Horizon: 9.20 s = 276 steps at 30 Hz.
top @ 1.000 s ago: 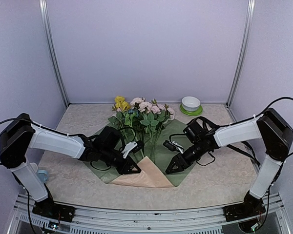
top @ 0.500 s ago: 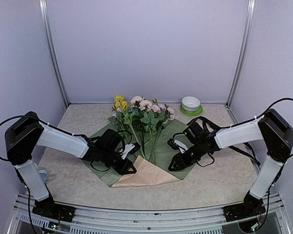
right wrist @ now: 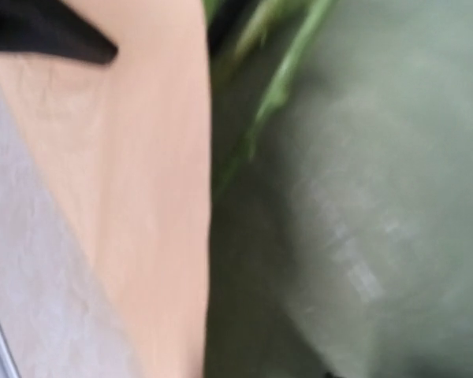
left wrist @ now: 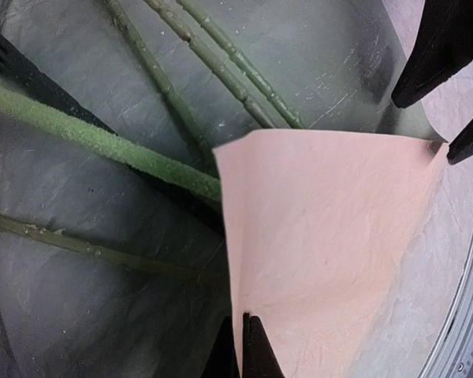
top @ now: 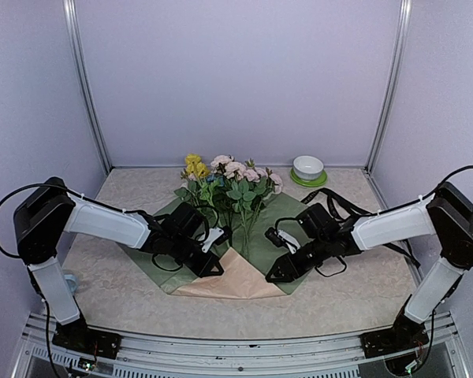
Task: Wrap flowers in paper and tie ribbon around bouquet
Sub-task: Fold the flattened wrapping paper at the center of the board, then press the fold line of the 1/4-folded wrapping paper.
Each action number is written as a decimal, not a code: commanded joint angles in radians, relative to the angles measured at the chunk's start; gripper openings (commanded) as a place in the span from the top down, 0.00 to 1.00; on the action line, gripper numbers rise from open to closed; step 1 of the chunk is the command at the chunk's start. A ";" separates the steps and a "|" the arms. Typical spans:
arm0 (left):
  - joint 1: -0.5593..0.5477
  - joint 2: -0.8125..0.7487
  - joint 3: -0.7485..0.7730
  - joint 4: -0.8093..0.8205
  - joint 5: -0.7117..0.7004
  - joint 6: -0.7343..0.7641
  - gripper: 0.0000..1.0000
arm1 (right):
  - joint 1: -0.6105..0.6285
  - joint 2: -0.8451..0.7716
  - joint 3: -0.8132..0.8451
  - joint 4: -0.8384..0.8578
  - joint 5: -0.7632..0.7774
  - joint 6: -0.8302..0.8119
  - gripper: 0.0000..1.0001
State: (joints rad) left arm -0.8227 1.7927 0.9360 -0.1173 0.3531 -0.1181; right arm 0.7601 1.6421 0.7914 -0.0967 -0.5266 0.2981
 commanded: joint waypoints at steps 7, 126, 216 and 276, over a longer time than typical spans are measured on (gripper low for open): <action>-0.003 0.025 0.026 -0.033 -0.025 0.016 1.00 | 0.031 0.054 -0.050 0.064 -0.162 0.007 0.60; -0.425 0.039 0.150 -0.525 -0.510 -0.380 0.82 | 0.015 0.062 -0.019 -0.198 0.022 0.006 1.00; -0.251 -0.089 -0.164 -0.276 -0.247 -0.263 0.91 | 0.122 -0.076 -0.130 -0.246 0.284 0.374 1.00; -0.248 -0.107 -0.194 -0.246 -0.233 -0.263 0.91 | 0.094 -0.160 0.241 -0.590 0.927 0.358 0.34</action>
State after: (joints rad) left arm -1.0721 1.6424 0.7982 -0.2703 0.1051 -0.3912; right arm 0.8616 1.5749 1.0420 -0.4946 0.0532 0.5976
